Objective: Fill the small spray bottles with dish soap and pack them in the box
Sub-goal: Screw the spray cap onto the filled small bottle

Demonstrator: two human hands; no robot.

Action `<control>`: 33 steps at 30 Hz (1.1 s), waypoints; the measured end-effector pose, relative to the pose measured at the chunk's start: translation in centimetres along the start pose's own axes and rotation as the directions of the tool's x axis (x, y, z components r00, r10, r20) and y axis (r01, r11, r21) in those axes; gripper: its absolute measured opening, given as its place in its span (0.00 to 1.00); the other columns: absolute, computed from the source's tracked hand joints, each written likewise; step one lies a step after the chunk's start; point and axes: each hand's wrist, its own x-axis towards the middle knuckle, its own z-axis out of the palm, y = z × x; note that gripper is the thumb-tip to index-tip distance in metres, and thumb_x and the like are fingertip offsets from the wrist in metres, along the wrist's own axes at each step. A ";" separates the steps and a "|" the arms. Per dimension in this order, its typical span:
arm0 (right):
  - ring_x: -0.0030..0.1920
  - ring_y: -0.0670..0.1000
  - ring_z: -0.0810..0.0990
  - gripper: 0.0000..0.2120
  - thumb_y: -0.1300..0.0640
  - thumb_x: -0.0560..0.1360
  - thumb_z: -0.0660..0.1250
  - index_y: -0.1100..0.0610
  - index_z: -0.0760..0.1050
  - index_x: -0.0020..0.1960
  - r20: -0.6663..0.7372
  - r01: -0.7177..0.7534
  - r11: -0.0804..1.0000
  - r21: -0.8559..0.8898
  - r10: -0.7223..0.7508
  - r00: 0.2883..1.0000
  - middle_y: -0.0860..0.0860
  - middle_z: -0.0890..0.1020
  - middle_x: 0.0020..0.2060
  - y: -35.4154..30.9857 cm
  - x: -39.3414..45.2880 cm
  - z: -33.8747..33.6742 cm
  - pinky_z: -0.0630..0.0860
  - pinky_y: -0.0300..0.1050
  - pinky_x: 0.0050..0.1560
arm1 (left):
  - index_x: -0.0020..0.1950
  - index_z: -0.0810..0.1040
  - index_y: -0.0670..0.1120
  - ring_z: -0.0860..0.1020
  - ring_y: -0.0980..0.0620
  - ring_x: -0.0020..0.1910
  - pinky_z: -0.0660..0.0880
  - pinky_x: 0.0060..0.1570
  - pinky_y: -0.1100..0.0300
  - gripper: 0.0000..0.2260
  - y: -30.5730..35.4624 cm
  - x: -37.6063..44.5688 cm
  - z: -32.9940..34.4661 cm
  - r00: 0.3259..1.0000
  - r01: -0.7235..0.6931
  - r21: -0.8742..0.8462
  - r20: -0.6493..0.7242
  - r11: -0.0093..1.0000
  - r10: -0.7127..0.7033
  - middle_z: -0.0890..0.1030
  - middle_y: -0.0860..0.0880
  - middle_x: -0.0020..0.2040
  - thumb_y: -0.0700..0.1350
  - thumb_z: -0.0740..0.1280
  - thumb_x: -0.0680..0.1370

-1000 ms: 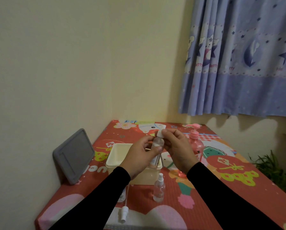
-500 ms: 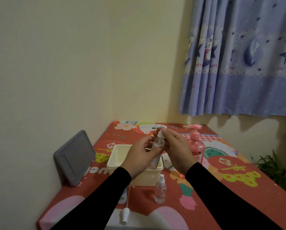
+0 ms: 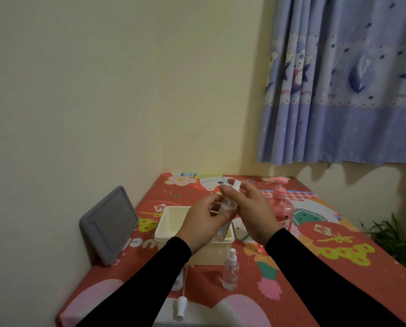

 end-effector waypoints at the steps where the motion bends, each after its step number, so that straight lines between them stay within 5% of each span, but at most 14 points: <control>1: 0.53 0.64 0.83 0.15 0.55 0.73 0.72 0.61 0.78 0.56 0.016 -0.010 1.000 0.007 0.010 1.000 0.63 0.83 0.51 -0.2 -0.1 0.1 0.79 0.60 0.56 | 0.60 0.79 0.54 0.82 0.55 0.52 0.79 0.55 0.49 0.13 0.0 0.0 -0.1 1.000 -0.005 -0.002 0.002 1.000 0.005 0.84 0.56 0.52 0.48 0.70 0.76; 5: 0.49 0.60 0.82 0.15 0.57 0.77 0.66 0.68 0.77 0.56 0.044 -0.060 0.995 0.074 0.057 0.997 0.62 0.82 0.50 -0.4 -0.2 0.2 0.79 0.53 0.54 | 0.60 0.79 0.55 0.82 0.55 0.50 0.79 0.55 0.50 0.12 -0.4 0.0 -0.3 0.999 0.023 -0.004 -0.027 1.000 -0.023 0.84 0.55 0.50 0.49 0.70 0.76; 8: 0.54 0.58 0.80 0.14 0.60 0.79 0.62 0.68 0.76 0.59 0.032 -0.117 0.988 0.103 0.115 0.993 0.64 0.81 0.55 -0.1 -0.1 -0.1 0.73 0.54 0.63 | 0.54 0.80 0.55 0.81 0.55 0.51 0.78 0.55 0.47 0.11 -0.9 0.1 -0.7 0.996 0.062 0.020 -0.059 0.998 -0.061 0.84 0.54 0.49 0.53 0.71 0.73; 12: 0.56 0.57 0.81 0.23 0.51 0.72 0.71 0.66 0.76 0.60 -0.001 -0.037 0.997 -0.062 0.037 0.999 0.59 0.82 0.55 0.4 -0.4 -0.4 0.73 0.56 0.65 | 0.53 0.80 0.54 0.80 0.57 0.51 0.78 0.55 0.49 0.08 -1.3 0.3 -1.0 0.996 0.069 0.060 -0.067 0.996 -0.064 0.83 0.55 0.49 0.48 0.71 0.74; 18: 0.44 0.53 0.80 0.18 0.53 0.68 0.77 0.61 0.78 0.52 -0.045 0.007 0.990 -0.144 -0.014 0.999 0.57 0.80 0.42 0.4 -0.4 -0.8 0.77 0.48 0.50 | 0.54 0.79 0.54 0.81 0.54 0.51 0.78 0.55 0.47 0.11 -1.5 0.1 -0.7 0.998 0.050 0.091 -0.033 0.995 -0.047 0.83 0.54 0.48 0.51 0.71 0.72; 21: 0.45 0.56 0.81 0.15 0.54 0.71 0.74 0.63 0.79 0.51 0.036 0.005 0.991 -0.132 0.000 0.999 0.65 0.80 0.44 -0.1 -0.7 -0.3 0.79 0.52 0.50 | 0.54 0.79 0.54 0.81 0.55 0.50 0.79 0.54 0.48 0.10 -1.2 0.0 -0.5 0.999 0.033 0.096 -0.019 0.995 -0.031 0.83 0.55 0.49 0.51 0.71 0.73; 25: 0.45 0.55 0.76 0.24 0.48 0.75 0.69 0.72 0.73 0.50 0.048 -0.033 0.997 -0.075 0.037 0.998 0.59 0.76 0.43 -0.6 -0.8 0.1 0.74 0.52 0.49 | 0.55 0.79 0.53 0.81 0.54 0.50 0.79 0.54 0.47 0.11 -1.2 0.2 -0.6 0.998 0.046 0.099 -0.038 0.994 -0.042 0.83 0.55 0.49 0.50 0.71 0.74; 29: 0.49 0.56 0.78 0.10 0.61 0.78 0.63 0.66 0.79 0.51 0.067 -0.078 0.997 -0.016 0.079 0.995 0.65 0.79 0.47 -0.5 -0.9 -0.1 0.75 0.52 0.58 | 0.54 0.79 0.54 0.80 0.56 0.51 0.78 0.55 0.48 0.11 -1.4 0.3 -0.8 0.997 0.051 0.108 -0.058 0.993 -0.045 0.83 0.55 0.49 0.51 0.72 0.73; 33: 0.43 0.53 0.76 0.26 0.44 0.71 0.72 0.69 0.75 0.48 0.055 0.012 0.983 -0.184 -0.002 0.998 0.72 0.75 0.45 0.1 -0.9 -0.1 0.75 0.59 0.51 | 0.53 0.79 0.54 0.80 0.56 0.50 0.78 0.54 0.49 0.10 -1.4 0.2 -0.8 0.996 0.051 0.115 -0.080 0.992 -0.042 0.83 0.55 0.48 0.50 0.72 0.73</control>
